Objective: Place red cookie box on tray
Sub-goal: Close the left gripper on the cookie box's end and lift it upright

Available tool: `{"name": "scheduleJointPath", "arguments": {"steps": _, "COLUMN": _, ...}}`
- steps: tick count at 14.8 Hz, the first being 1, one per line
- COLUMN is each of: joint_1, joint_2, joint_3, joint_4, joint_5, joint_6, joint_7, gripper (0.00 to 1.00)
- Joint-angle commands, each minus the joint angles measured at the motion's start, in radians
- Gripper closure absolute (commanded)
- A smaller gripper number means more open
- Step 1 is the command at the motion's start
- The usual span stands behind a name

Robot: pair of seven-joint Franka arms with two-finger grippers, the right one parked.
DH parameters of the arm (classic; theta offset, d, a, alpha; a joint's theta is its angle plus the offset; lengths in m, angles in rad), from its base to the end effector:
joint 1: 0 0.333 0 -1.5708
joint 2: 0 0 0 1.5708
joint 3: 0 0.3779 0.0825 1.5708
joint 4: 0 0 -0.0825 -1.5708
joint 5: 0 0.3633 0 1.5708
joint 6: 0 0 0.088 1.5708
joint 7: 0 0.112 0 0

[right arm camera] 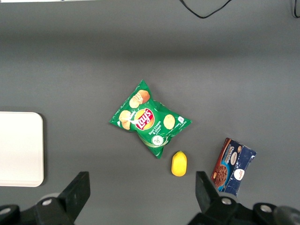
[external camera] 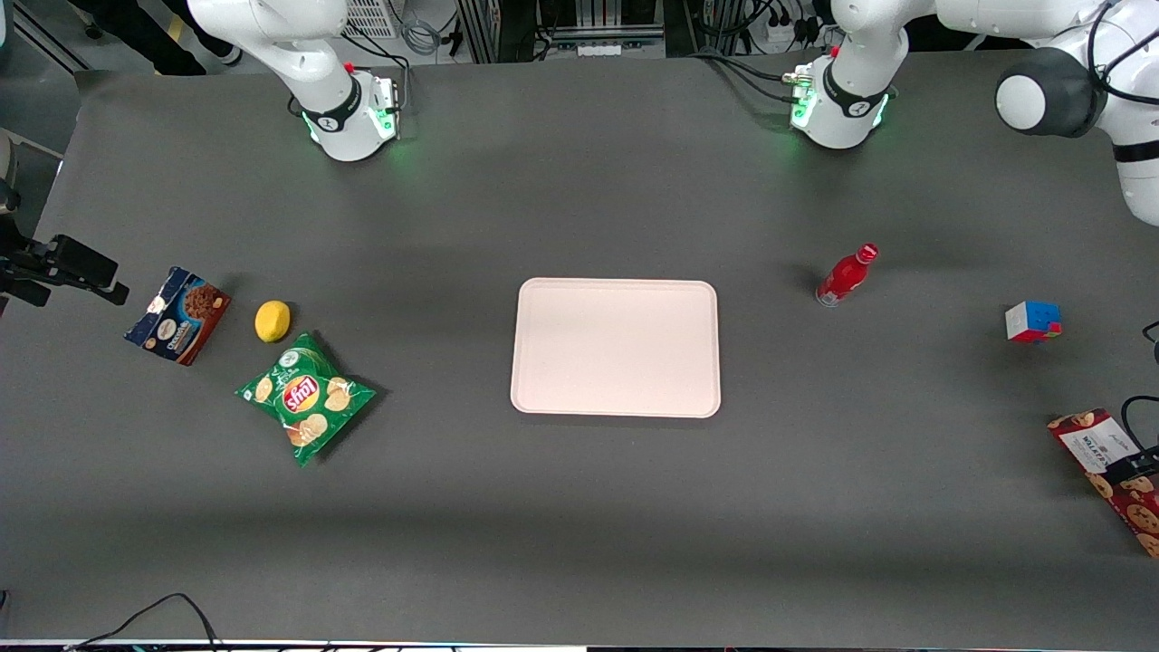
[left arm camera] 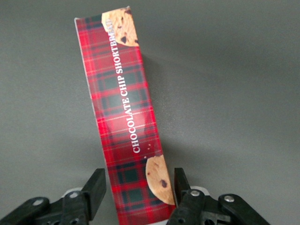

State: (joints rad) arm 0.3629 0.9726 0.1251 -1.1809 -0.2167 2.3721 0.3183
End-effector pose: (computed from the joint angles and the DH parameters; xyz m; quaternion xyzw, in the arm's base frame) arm 0.7406 0.3477 0.2597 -0.9857 -0.1201 -0.1176 0.0117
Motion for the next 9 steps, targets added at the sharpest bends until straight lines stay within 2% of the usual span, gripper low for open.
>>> {"name": "scheduleJointPath", "arguments": {"steps": 1, "joint_1": -0.007, "joint_2": 0.02, "joint_3": 0.008, "joint_4": 0.032, "joint_5": -0.01, "joint_6": 0.007, "joint_7": 0.015, "gripper": 0.48}}
{"name": "scheduleJointPath", "arguments": {"steps": 4, "joint_1": -0.016, "joint_2": 0.017, "joint_3": 0.01, "joint_4": 0.03, "joint_5": 0.006, "joint_6": 0.006, "joint_7": 0.024, "gripper": 0.62}}
{"name": "scheduleJointPath", "arguments": {"steps": 5, "joint_1": -0.016, "joint_2": 0.014, "joint_3": 0.01, "joint_4": 0.03, "joint_5": 0.017, "joint_6": -0.001, "joint_7": 0.025, "gripper": 0.72}}
{"name": "scheduleJointPath", "arguments": {"steps": 7, "joint_1": -0.03, "joint_2": 0.003, "joint_3": 0.01, "joint_4": 0.03, "joint_5": 0.092, "joint_6": -0.016, "joint_7": 0.027, "gripper": 0.89}}
{"name": "scheduleJointPath", "arguments": {"steps": 9, "joint_1": -0.051, "joint_2": -0.029, "joint_3": 0.008, "joint_4": 0.03, "joint_5": 0.131, "joint_6": -0.06, "joint_7": 0.025, "gripper": 0.9}}
